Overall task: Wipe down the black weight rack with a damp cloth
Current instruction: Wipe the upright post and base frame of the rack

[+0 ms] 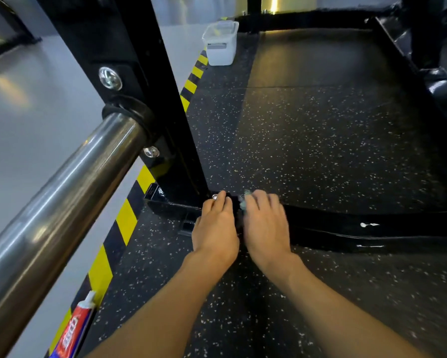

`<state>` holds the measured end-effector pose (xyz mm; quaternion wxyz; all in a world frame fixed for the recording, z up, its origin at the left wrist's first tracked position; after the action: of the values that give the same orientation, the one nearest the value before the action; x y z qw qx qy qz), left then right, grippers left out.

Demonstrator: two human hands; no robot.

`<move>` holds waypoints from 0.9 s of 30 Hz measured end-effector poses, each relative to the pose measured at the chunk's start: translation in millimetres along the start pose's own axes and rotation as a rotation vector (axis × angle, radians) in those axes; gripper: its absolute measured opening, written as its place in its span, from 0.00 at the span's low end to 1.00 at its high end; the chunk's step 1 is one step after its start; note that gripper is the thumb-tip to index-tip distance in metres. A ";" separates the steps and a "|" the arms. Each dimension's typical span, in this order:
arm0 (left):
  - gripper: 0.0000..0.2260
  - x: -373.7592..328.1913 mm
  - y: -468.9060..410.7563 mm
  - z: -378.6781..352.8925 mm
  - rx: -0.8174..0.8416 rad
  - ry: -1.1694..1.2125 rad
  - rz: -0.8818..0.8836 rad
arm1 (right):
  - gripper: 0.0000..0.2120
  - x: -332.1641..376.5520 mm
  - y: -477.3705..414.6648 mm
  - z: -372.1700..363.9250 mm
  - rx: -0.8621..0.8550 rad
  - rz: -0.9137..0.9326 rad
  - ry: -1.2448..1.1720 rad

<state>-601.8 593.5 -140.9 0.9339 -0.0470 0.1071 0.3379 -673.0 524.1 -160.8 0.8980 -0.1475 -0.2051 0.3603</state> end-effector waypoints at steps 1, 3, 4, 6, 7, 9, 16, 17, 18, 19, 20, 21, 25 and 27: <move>0.36 -0.4 0.1 -0.9 0.015 -0.008 -0.001 | 0.19 6.4 1.5 -3.6 0.006 0.065 -0.009; 0.35 -0.6 0.6 -2.1 0.033 -0.036 -0.009 | 0.17 6.5 3.0 -3.1 -0.018 0.179 -0.026; 0.35 -1.4 0.5 -1.9 0.033 -0.058 -0.017 | 0.17 -0.3 4.1 -2.0 -0.023 0.207 -0.031; 0.34 -7.1 1.9 -1.5 0.027 -0.099 -0.046 | 0.21 -19.0 7.7 3.0 -0.032 0.141 -0.020; 0.34 -10.6 2.8 -2.1 0.028 -0.113 -0.060 | 0.25 -26.5 7.8 5.9 -0.047 0.055 -0.023; 0.35 -13.5 4.5 -4.1 0.034 -0.120 -0.066 | 0.30 -26.3 7.3 6.7 -0.064 -0.023 -0.051; 0.28 -11.9 4.0 -1.6 0.014 -0.034 -0.033 | 0.19 -9.3 7.4 7.4 0.001 0.185 -0.022; 0.28 -14.1 4.4 -0.6 0.011 -0.048 -0.043 | 0.16 -10.6 8.8 7.3 -0.007 0.217 -0.018; 0.29 -16.8 5.0 0.6 0.000 -0.065 -0.066 | 0.14 -14.3 9.9 8.2 -0.019 0.252 -0.013; 0.29 -20.7 5.6 1.4 -0.012 -0.072 -0.101 | 0.15 -22.9 9.2 8.7 -0.038 0.257 -0.017; 0.30 -25.0 6.7 0.2 -0.014 -0.063 -0.137 | 0.19 -35.4 7.5 10.7 -0.048 0.211 -0.020; 0.30 -29.0 8.8 -2.7 -0.001 -0.047 -0.161 | 0.23 -48.8 4.8 14.1 -0.058 0.123 -0.015; 0.29 -34.7 8.5 -10.5 0.036 -0.001 -0.149 | 0.13 -53.9 5.9 18.7 -0.040 0.071 -0.019; 0.29 -34.9 5.7 -9.1 0.036 0.013 -0.143 | 0.08 -41.6 14.1 16.3 0.009 0.250 -0.093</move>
<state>-633.1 574.8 -141.7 0.9556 -0.0398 0.1158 0.2682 -716.2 506.4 -163.3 0.8364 -0.1509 -0.2249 0.4766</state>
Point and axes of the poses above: each hand's wrist, its own y-axis away from the middle knuckle, its own z-axis out of the back of the hand, x = y × z, the point moved 6 cm from there along -y, towards the middle knuckle, and after that the axes turned 12 degrees about -x, right-handed, at the moved point
